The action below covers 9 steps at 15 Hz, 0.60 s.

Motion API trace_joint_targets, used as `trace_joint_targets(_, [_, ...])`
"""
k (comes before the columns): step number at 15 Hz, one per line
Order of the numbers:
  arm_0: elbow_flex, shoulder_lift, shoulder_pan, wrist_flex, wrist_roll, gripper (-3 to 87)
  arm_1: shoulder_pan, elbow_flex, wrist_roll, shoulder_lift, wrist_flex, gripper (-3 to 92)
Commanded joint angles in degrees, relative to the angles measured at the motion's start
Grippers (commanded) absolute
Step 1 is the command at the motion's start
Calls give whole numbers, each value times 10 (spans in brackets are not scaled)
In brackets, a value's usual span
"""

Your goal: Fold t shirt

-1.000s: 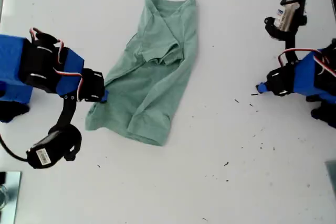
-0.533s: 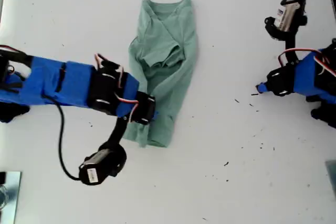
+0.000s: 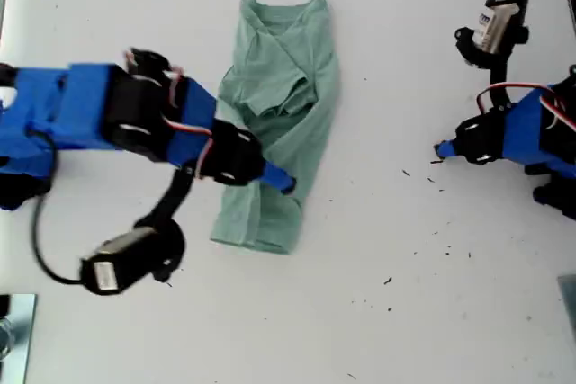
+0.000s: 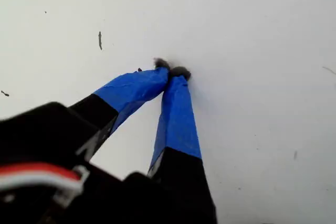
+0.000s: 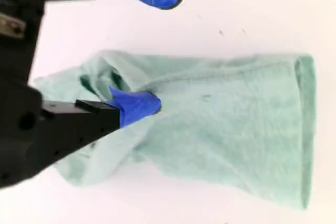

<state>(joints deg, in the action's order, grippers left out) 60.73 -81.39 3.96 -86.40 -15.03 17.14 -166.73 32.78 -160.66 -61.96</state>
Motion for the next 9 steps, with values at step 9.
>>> trace_joint_targets(9, [1085, -824, 55, 337, 127, 140, 0, -1, -6, -4, -10, 10])
